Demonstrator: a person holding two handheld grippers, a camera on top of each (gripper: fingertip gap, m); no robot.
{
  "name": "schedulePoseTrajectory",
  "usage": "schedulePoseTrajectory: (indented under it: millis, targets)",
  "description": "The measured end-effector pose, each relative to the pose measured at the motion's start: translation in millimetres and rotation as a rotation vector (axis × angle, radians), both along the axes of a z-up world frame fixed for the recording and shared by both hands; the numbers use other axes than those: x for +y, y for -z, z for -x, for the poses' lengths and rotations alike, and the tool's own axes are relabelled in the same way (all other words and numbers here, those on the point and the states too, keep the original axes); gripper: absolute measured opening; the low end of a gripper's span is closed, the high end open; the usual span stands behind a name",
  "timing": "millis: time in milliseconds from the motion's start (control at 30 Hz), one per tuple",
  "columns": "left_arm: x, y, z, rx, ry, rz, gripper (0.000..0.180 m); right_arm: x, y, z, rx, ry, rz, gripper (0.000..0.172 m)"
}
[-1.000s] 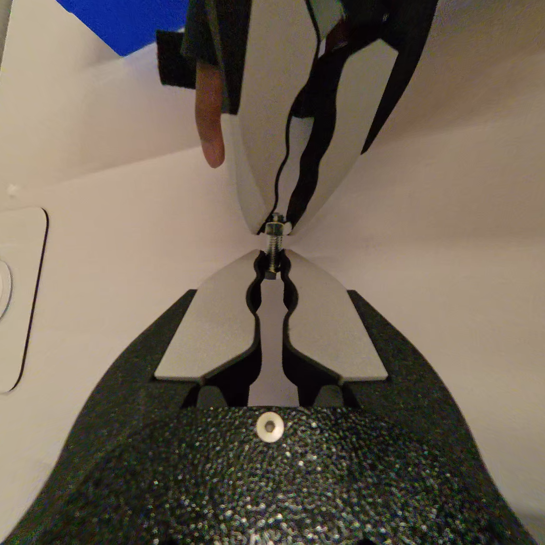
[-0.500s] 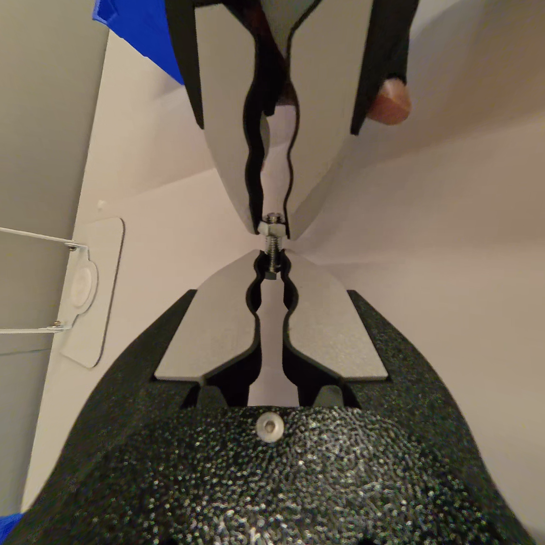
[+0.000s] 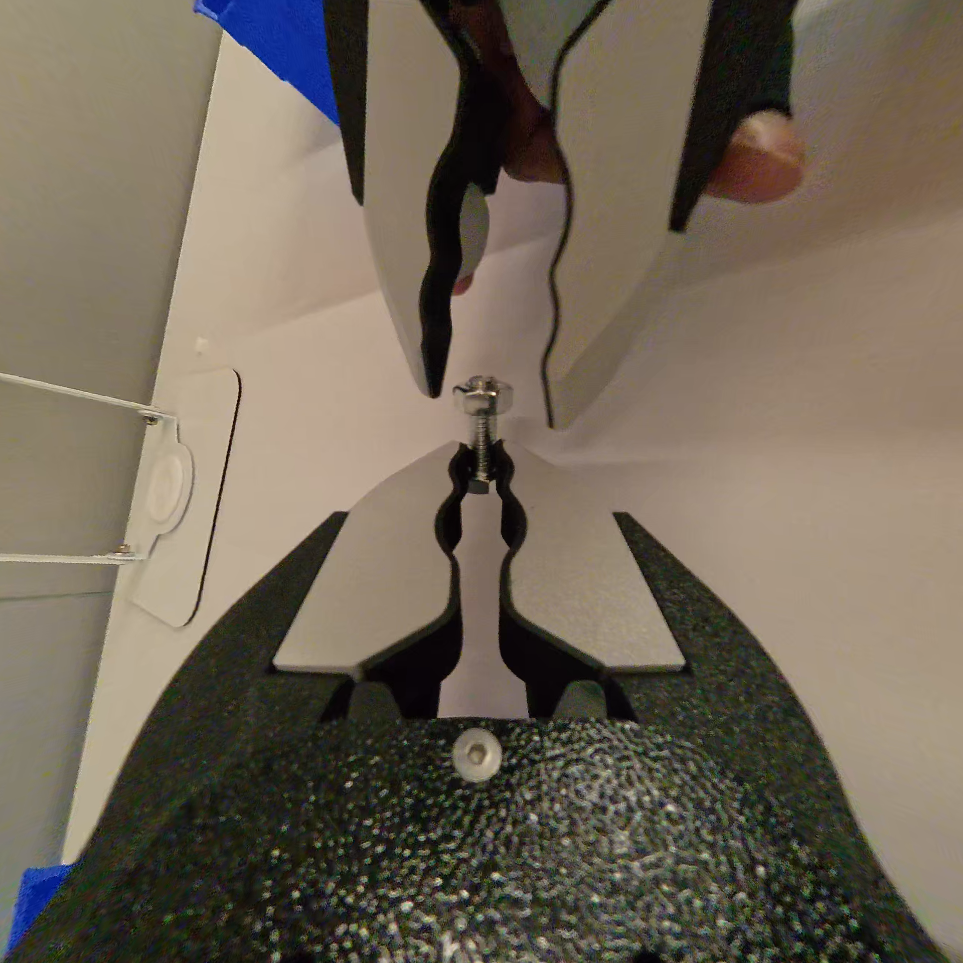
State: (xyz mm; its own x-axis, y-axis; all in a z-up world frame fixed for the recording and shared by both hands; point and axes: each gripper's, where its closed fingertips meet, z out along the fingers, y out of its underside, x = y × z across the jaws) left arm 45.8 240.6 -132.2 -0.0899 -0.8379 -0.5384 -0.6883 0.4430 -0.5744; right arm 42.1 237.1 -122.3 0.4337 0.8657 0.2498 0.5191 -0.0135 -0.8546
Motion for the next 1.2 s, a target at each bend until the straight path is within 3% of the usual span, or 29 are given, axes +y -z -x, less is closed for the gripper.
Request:
schedulePoseTrajectory:
  millis: [133, 300, 367, 500, 633, 700, 800, 933, 967, 1067, 1200]
  targets:
    - [-3.6, 3.7, 0.8, 0.028, 0.018, -0.009, 0.009, -1.5, 8.2, -1.2, -0.096, -0.035, -0.073, 0.022]
    - [-23.0, 17.8, 4.1, 0.082, 0.08, 0.186, 0.009, -16.5, 17.5, 3.6, -0.415, -0.255, -0.561, 0.018]
    - [-18.1, 16.9, 2.6, 0.075, 0.061, 0.159, 0.009, -11.8, 13.4, 3.7, -0.365, -0.202, -0.506, 0.021]
    - [-7.6, 6.4, 0.8, 0.025, 0.025, 0.074, 0.009, -2.6, -6.8, 1.5, -0.09, -0.063, -0.212, 0.045]
    - [-4.4, 0.4, 0.3, -0.002, 0.013, 0.034, 0.009, -0.6, -7.0, -0.2, 0.026, -0.024, -0.036, 0.04]
    - [-5.2, 2.6, 0.5, 0.011, 0.018, 0.033, 0.009, -3.7, -0.7, 0.2, -0.022, -0.048, -0.051, 0.019]
    - [-10.4, 8.4, 1.2, 0.036, 0.035, 0.076, 0.009, -10.5, 5.6, 1.3, -0.18, -0.133, -0.239, 0.019]
    - [-22.2, 19.8, 3.7, 0.083, 0.063, 0.217, 0.009, -22.7, 11.5, 6.7, -0.424, -0.295, -0.669, 0.018]
    - [-20.3, 20.1, 3.4, 0.079, 0.056, 0.217, 0.009, -21.7, 10.2, 7.3, -0.431, -0.285, -0.691, 0.018]
    - [-10.2, 14.7, 2.8, 0.053, 0.021, 0.162, 0.009, -14.3, -3.0, 6.2, -0.302, -0.186, -0.565, 0.028]
    - [8.1, 1.7, 2.3, 0.017, -0.037, -0.011, 0.009, 1.5, -11.2, -2.2, -0.1, -0.012, -0.251, 0.035]
